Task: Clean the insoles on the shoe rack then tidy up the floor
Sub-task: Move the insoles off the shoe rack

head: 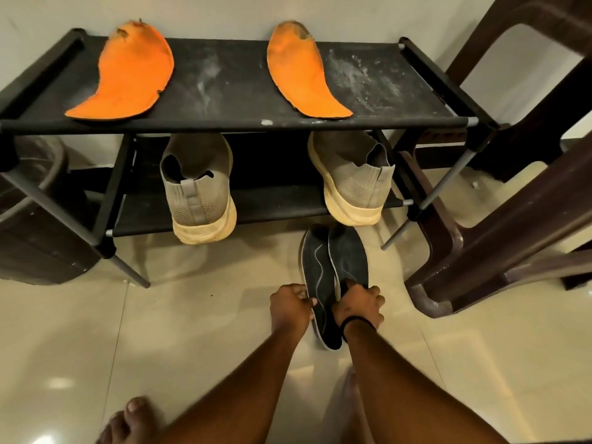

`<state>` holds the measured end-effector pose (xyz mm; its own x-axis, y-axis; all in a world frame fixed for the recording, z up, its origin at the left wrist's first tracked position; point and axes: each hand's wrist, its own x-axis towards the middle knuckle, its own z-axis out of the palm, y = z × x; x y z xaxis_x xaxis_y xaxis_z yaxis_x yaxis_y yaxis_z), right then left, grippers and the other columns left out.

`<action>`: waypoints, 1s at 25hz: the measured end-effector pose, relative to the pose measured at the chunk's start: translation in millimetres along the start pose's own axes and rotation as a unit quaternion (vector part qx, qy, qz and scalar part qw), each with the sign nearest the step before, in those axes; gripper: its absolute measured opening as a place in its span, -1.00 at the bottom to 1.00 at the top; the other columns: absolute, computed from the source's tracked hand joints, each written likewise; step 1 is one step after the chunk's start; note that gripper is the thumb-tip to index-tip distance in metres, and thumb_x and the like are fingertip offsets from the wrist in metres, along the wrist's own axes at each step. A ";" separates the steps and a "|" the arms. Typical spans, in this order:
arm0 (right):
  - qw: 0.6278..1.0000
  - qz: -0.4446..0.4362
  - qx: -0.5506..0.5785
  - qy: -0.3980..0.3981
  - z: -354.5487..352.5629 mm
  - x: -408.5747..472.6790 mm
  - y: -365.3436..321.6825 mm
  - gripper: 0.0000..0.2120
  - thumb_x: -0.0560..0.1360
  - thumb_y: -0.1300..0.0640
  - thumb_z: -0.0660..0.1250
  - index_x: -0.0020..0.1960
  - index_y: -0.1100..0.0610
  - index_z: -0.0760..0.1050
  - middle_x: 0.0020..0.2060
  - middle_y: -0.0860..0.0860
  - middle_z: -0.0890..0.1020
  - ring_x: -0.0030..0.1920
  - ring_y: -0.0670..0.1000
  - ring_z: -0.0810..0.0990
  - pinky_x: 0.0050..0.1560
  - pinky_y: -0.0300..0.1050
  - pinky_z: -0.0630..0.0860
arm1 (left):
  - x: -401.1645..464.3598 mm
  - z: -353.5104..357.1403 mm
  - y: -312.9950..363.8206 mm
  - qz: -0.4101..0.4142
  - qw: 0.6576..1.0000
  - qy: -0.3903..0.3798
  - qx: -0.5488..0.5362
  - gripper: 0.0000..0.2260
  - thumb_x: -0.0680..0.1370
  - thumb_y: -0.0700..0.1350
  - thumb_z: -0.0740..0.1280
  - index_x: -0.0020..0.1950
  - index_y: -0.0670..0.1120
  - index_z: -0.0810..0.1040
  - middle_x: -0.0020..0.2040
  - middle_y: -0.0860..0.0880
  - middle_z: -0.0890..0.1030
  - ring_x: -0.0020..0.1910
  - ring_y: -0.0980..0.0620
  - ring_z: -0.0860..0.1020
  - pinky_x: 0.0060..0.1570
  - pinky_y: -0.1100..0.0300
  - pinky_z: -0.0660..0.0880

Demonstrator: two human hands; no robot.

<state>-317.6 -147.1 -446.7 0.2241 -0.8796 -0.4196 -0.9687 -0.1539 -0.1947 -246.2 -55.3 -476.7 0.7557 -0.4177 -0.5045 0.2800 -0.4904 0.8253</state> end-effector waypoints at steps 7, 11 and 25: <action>0.999 0.017 -0.024 0.040 -0.4 6.8 19.0 -0.65 0.53 0.11 0.36 0.30 -0.01 0.50 0.24 0.14 0.38 0.25 0.21 0.38 0.21 0.12 0.49 | -3.7 8.4 -1.8 -0.023 0.999 0.020 0.021 -0.74 0.46 -0.35 0.50 -0.10 -0.01 0.54 -0.06 -0.13 0.68 -0.18 -0.07 0.69 -0.13 -0.02 0.69; 0.998 0.022 -0.023 0.055 -3.6 5.8 19.2 -0.67 0.54 0.11 0.34 0.29 0.01 0.50 0.25 0.14 0.37 0.25 0.21 0.36 0.21 0.13 0.47 | 0.5 3.0 -10.6 -0.027 0.998 0.014 0.047 -0.73 0.39 -0.19 0.60 -0.05 -0.01 0.57 -0.05 -0.09 0.69 -0.15 -0.08 0.70 -0.05 -0.01 0.68; 0.950 -0.275 0.064 -0.134 -154.4 -102.7 -125.0 -0.70 0.56 -0.04 0.24 -0.13 0.18 0.56 -0.21 0.15 0.66 -0.32 0.10 0.60 -0.32 -0.12 0.54 | -60.1 -118.4 140.5 0.401 0.896 0.175 0.076 -0.70 0.56 0.09 0.38 -0.32 -0.01 0.56 -0.45 0.10 0.51 -0.42 0.17 0.48 -0.39 0.12 0.44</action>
<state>-236.1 -107.0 -242.4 0.7282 -0.5331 -0.4308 -0.6802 -0.4853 -0.5494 -182.2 -8.5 -300.4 0.8245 -0.4296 0.3682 -0.5002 -0.2491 0.8293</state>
